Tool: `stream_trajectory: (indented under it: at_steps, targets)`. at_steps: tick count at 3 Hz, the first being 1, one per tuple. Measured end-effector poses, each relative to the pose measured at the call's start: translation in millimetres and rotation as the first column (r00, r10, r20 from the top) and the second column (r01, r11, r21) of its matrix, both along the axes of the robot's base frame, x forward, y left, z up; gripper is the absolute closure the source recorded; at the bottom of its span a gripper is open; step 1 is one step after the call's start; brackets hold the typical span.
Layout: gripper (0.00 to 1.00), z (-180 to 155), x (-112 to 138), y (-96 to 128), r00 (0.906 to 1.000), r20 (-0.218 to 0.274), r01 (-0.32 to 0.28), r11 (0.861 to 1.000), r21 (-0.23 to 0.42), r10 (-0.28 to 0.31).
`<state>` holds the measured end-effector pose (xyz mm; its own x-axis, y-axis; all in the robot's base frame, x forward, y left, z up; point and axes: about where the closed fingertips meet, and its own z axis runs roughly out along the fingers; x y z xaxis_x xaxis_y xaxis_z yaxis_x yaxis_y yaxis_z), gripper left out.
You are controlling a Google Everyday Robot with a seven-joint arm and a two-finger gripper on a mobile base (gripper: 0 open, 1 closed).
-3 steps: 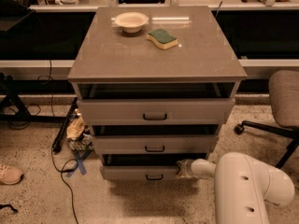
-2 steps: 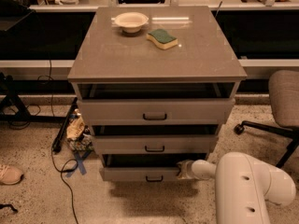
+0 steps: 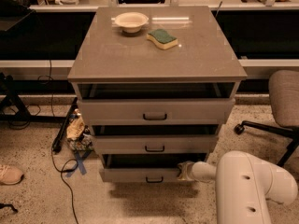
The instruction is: Open bottom drawer
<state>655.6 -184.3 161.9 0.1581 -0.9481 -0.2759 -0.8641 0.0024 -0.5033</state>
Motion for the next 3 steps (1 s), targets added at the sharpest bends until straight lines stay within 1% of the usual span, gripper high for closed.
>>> stream_trajectory:
  at_steps: [2, 3]
  targets:
    - [1.00, -2.1, -17.0, -1.7, 0.9989, -0.013, 0.046, 0.999, 0.009, -0.046]
    - [1.00, -6.1, -37.8, -2.4, 0.9947, -0.035, 0.097, 0.995, 0.021, -0.096]
